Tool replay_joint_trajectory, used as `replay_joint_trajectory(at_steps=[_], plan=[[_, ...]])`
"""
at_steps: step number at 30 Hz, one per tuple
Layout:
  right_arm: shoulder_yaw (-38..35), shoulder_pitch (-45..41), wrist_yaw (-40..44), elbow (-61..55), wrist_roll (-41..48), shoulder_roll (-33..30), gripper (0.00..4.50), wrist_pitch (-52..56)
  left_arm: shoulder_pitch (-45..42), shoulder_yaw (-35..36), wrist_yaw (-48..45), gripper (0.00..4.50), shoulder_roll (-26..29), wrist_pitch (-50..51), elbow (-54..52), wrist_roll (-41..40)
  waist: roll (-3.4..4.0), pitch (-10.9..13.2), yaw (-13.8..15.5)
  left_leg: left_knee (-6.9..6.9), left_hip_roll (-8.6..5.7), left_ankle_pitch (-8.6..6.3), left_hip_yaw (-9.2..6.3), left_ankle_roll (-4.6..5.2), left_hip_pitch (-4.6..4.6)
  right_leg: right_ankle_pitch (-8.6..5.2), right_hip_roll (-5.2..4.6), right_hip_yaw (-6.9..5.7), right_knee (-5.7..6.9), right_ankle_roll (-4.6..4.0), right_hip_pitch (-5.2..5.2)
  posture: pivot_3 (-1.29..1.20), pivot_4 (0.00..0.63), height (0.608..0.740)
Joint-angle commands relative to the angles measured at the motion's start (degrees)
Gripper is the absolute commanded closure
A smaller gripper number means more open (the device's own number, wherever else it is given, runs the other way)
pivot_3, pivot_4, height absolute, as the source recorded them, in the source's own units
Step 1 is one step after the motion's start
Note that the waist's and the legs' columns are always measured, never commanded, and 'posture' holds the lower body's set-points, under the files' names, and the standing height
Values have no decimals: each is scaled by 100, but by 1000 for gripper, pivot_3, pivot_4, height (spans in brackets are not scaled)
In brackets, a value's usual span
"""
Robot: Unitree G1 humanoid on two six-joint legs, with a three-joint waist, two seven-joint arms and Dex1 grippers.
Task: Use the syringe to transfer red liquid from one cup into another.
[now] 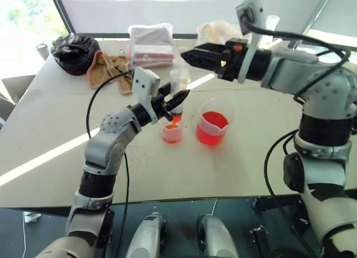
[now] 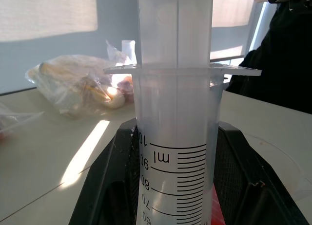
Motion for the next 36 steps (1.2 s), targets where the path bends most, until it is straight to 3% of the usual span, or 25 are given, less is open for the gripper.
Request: replay_joint_trajectory(at_steps=[1, 5, 6, 9, 12, 13, 36], plan=[[12, -234, 151, -4, -97, 98, 1324, -109, 2, -10, 23, 3009, 3, -76, -286, -9, 0, 0, 1, 0, 0, 0, 0, 0, 0, 0, 0, 0, 0, 1, 0, 0, 150, 740], [99, -274, 251, 98, -234, 235, 1324, -135, 33, -8, 37, 3009, 20, -53, -341, -16, 1, 0, 4, -1, 0, 0, 0, 0, 0, 2, 2, 0, 0, 3, -1, 0, 150, 740], [113, -282, 271, 126, -273, 266, 1554, -143, 33, -8, 40, 3009, 24, -49, -348, -16, 1, 0, 5, 0, 0, 0, 0, 0, 0, 2, 2, -1, 0, 3, -1, 0, 150, 740], [173, -299, 370, 209, -394, 359, 2580, -192, 32, -6, 44, 3009, 37, -37, -362, -17, 1, 1, 4, -1, -1, 0, 0, 0, 0, 2, 2, 0, 0, 4, 0, 0, 150, 740], [211, -340, 449, 367, -513, 464, 4199, -260, 38, -4, 58, 3009, 46, -30, -378, -8, 2, 1, 1, -1, -1, 0, 0, -1, 0, 2, 4, -1, 0, 4, -2, 0, 150, 740], [214, -352, 473, 391, -542, 485, 4490, -265, 37, -2, 64, 3009, 48, -22, -385, -10, 2, 1, 1, -1, -1, 0, 0, -1, 0, 3, 4, -1, 0, 5, -2, 0, 150, 740], [1095, -113, 1669, -137, -779, 257, 4490, 408, -30, 113, 200, 3009, 133, 24, -392, 2, 3, 2, -3, -4, -1, -1, 0, -2, -1, -2, -4, 0, 0, -4, -6, 0, 150, 740]])
